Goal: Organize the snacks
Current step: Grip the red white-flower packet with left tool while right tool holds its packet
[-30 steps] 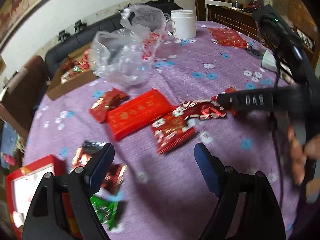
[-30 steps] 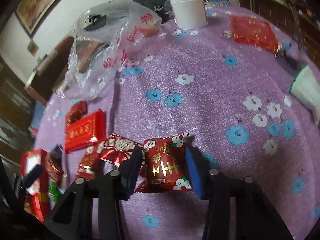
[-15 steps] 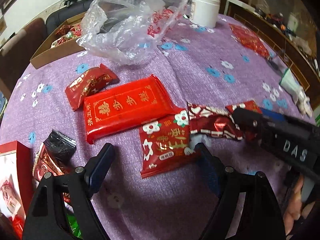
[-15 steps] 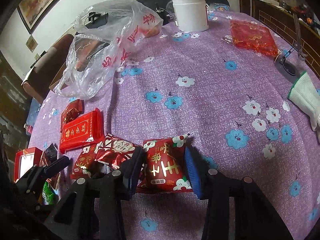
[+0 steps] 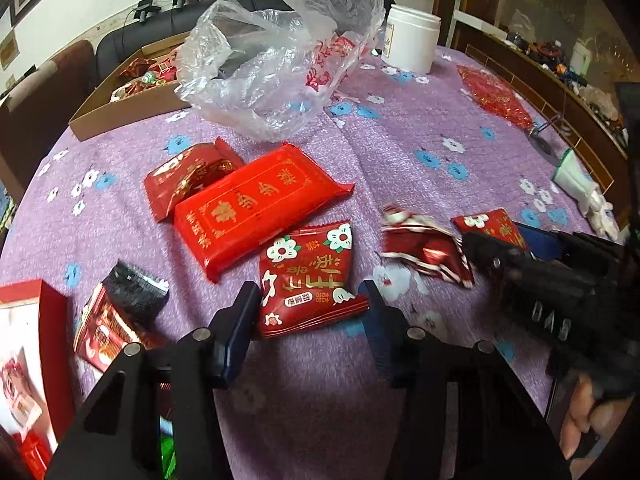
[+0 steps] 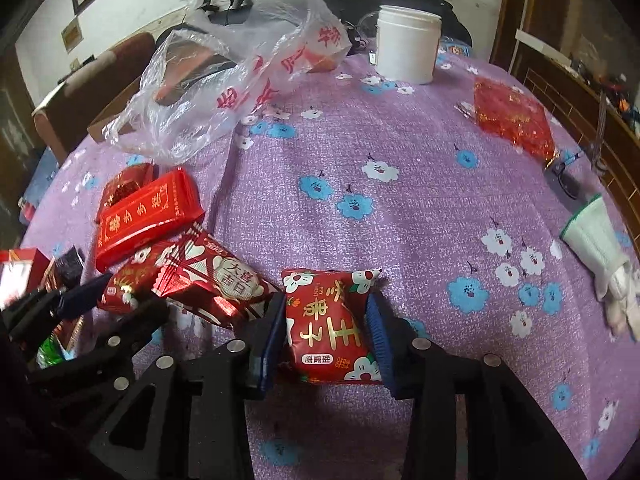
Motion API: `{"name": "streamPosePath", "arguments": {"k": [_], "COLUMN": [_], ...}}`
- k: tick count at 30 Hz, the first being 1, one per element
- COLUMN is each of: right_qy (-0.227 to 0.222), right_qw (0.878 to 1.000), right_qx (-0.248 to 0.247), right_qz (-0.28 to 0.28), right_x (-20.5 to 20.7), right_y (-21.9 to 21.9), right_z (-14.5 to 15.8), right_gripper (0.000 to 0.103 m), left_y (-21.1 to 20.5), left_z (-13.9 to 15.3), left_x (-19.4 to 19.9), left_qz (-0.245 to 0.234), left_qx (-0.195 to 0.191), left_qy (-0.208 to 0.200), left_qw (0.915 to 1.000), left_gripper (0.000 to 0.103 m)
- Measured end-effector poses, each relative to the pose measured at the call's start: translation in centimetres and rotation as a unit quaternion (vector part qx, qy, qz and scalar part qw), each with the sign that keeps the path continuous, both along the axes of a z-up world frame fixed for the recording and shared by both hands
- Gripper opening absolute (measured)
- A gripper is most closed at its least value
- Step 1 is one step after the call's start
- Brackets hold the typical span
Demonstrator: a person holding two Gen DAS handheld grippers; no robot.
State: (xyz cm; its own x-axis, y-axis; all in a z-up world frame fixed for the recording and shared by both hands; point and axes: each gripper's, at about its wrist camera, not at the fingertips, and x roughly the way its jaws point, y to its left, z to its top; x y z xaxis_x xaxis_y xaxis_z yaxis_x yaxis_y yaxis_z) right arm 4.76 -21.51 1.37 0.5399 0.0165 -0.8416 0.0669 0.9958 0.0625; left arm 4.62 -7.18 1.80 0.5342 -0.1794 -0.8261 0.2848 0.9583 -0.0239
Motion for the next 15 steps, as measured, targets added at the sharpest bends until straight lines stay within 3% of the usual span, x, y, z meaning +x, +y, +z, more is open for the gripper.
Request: {"name": "streamPosePath", "arguments": {"k": [4,9,12,15], "right_qy": [0.001,-0.002,-0.006,-0.014], "right_qw": [0.999,0.987,0.981,0.981], "right_qx": [0.051,0.162,0.191,0.189], "right_qz": [-0.003,0.015,0.024,0.042], "right_x": [-0.1,-0.3,-0.4,-0.7], "right_y": [-1.2,-2.4,-2.1,-0.8], "right_z": [0.3,0.7,1.0,1.6], "right_gripper": [0.04,0.039,0.039,0.038], "left_y": [0.7,1.9,3.1,4.2], "left_z": [0.6,2.2,3.0,3.0], "left_x": [-1.6,-4.9,-7.0,-8.7], "left_qz": [-0.006,-0.006,-0.002,-0.001], "left_qx": [-0.003,0.0,-0.001,-0.002], "left_qy": [-0.009,-0.042,-0.059,-0.059], "left_qw": [0.9999,0.9991,0.9983,0.9982], "left_gripper": [0.049,0.05,0.05,0.05]}}
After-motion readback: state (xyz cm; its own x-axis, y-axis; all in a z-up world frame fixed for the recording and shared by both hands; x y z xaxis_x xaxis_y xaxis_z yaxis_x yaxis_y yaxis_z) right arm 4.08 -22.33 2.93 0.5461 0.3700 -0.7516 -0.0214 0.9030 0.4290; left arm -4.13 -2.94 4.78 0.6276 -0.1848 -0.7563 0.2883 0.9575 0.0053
